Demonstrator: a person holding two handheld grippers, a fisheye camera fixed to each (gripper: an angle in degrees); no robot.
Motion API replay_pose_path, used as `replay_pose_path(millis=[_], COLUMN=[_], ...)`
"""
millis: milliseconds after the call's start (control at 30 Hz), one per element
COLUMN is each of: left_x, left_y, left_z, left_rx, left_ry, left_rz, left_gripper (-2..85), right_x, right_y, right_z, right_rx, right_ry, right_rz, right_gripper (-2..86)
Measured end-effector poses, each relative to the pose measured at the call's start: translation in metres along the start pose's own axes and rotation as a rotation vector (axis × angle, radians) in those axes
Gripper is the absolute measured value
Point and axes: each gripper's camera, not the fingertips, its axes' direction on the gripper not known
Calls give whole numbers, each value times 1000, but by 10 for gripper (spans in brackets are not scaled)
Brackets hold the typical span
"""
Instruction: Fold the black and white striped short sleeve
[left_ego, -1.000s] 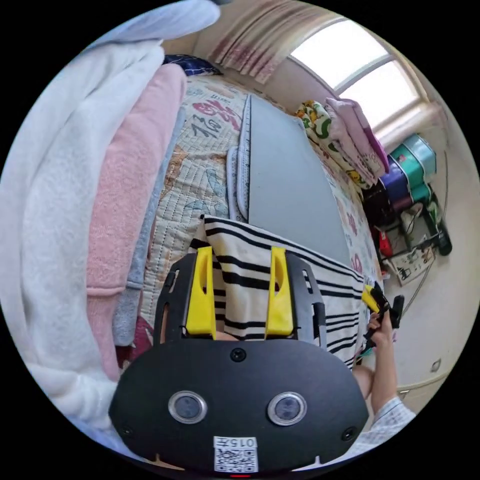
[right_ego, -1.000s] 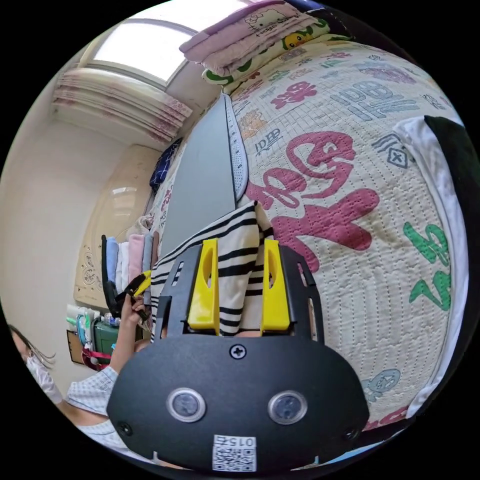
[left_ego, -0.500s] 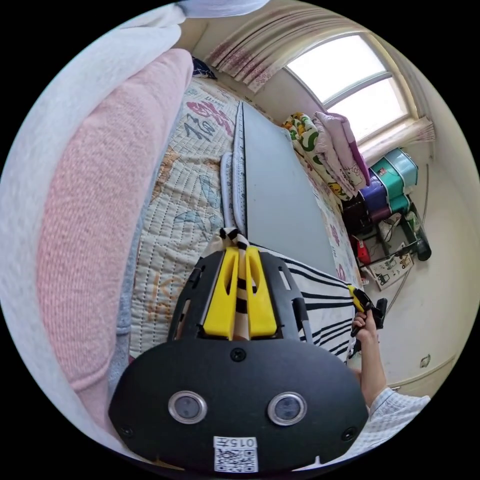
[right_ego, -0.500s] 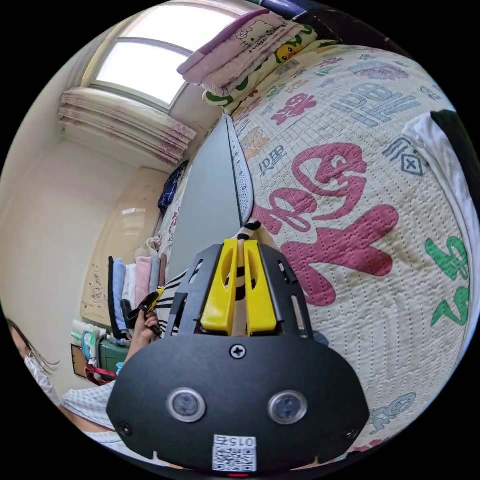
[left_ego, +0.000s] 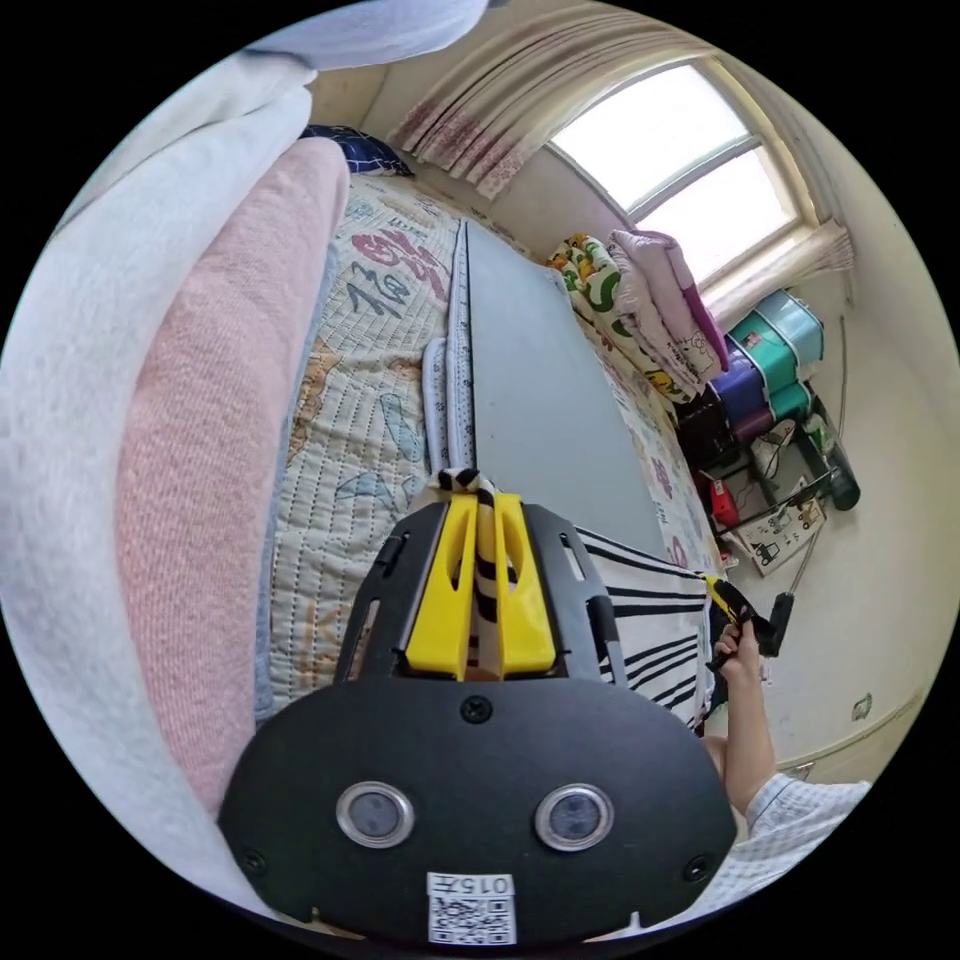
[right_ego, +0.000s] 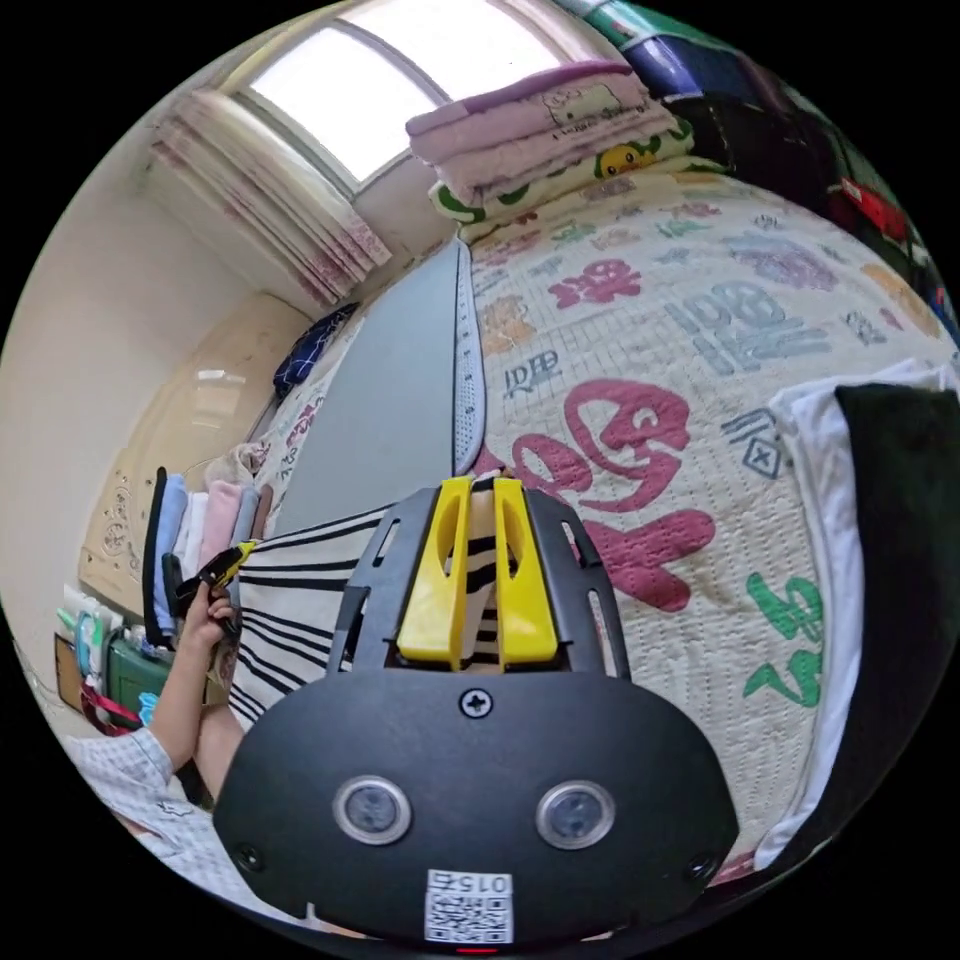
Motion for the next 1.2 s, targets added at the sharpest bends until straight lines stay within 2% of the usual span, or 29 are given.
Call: replay_pose_path(millis=[67, 133, 233, 300, 400, 500, 633, 733, 900, 1000, 1133, 1200], left_x=[-2, -6, -4, -3, -1, 3, 12, 14, 20, 20, 17, 22], left_y=[0, 1, 2, 3, 5, 8, 10, 11, 10, 9, 10, 13], left_z=[5, 9, 13, 16, 20, 25, 19, 21, 14, 15, 21, 12], left_rx=[-16, -32, -36, -39, -51, -74, -49, -53, -2, 14, -16, -28], left_ry=[-28, -68, -76, -61, -51, -60, -30, -49, -91, -125, -115, -11], left_rz=[-15, -37, -29, -42, -43, -30, -8, 2, -1, -11, -58, -82], left_gripper=[42, 59, 67, 65, 60, 47, 16, 9, 7, 5, 4, 5], right_x=[-44, -92, -183, -251, -311, -345, -368, -370, -344, -329, -298, -263], right_y=[34, 67, 143, 230, 340, 432, 524, 587, 670, 712, 739, 734], right_z=[-19, -24, -15, -1, 11, 30, 45, 63, 66, 67, 66, 34], right_rx=[51, 14, -129, -272, -341, -432, -506, -569, -585, -598, -631, -559], right_ry=[-3, -32, -228, -405, -536, -542, -461, -306, -241, -179, -201, -308], right_rz=[-168, -314, -544, -697, -790, -867, -955, -988, -962, -995, -928, -819], right_gripper=[41, 41, 46, 57, 70, 81, 98, 99, 23, 8, 4, 2])
